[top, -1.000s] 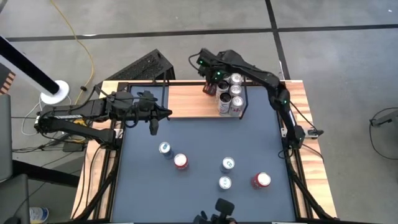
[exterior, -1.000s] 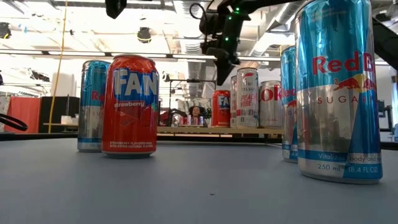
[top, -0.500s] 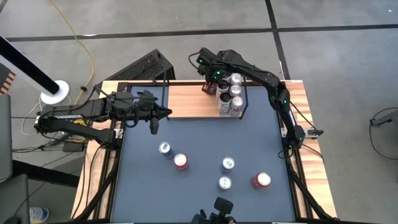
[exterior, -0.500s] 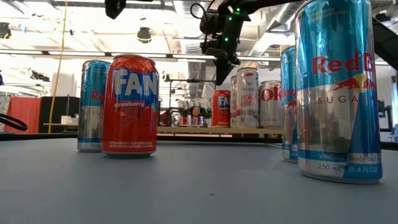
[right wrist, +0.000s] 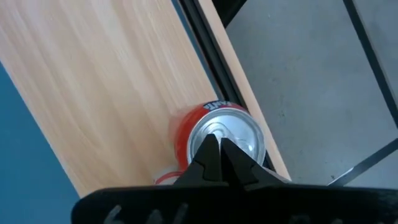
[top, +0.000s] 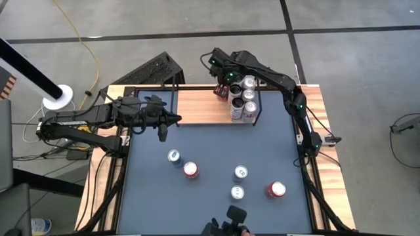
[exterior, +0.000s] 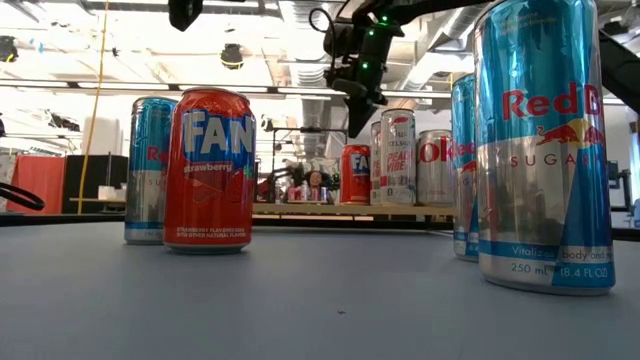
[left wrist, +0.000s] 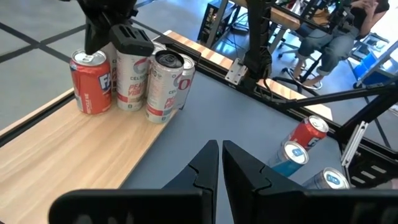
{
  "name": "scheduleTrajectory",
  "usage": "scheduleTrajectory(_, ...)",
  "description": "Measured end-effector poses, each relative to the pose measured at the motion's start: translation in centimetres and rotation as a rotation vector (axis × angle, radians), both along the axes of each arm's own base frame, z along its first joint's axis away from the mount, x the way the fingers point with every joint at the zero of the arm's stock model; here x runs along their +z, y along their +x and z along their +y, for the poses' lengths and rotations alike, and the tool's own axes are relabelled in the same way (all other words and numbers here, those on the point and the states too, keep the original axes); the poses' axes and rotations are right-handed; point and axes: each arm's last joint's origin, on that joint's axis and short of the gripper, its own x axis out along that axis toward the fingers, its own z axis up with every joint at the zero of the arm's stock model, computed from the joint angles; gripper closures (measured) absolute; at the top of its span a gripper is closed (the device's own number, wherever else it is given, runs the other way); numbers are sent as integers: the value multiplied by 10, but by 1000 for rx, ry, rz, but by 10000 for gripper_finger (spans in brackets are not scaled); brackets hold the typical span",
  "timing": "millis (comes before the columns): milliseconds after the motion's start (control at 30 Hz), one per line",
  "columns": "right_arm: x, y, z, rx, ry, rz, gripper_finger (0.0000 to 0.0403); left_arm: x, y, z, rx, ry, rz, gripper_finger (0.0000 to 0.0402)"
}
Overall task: Place canned beverage on shelf
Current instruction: Put the top red soda can on the shelf
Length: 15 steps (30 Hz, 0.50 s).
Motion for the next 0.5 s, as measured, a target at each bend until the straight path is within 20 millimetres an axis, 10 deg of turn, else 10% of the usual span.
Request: scheduleTrajectory(500, -19, 8, -7, 11, 12, 43, 403, 0, 0, 0, -2, -10, -3, 391)
